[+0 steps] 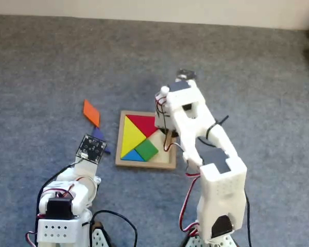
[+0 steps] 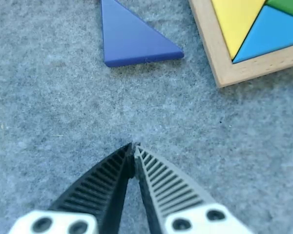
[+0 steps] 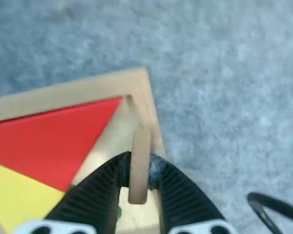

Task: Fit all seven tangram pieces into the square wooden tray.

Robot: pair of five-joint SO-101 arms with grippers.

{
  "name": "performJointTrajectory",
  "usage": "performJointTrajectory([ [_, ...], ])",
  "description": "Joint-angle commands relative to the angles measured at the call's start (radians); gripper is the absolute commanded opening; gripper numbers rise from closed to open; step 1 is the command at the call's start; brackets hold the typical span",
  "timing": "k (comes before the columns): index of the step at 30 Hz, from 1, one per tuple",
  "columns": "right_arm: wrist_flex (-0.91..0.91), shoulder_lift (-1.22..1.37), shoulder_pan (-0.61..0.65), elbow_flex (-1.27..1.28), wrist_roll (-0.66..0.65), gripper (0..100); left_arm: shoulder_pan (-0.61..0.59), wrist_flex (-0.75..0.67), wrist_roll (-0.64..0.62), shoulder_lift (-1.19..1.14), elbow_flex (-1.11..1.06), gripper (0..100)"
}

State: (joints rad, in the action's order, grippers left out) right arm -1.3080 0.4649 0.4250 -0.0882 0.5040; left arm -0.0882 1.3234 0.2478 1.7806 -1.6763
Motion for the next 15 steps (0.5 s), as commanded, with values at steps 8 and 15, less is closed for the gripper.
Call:
performJointTrajectory([
  [8,-0.07,0.002,0.05,-0.12,-0.052,11.0,-0.01,0.005,-0.011,0.035,-0.021,0],
  [15,-0.07,-0.001,0.077,-0.124,-0.052,11.0,-0.01,0.005,-0.011,0.035,-0.021,0],
])
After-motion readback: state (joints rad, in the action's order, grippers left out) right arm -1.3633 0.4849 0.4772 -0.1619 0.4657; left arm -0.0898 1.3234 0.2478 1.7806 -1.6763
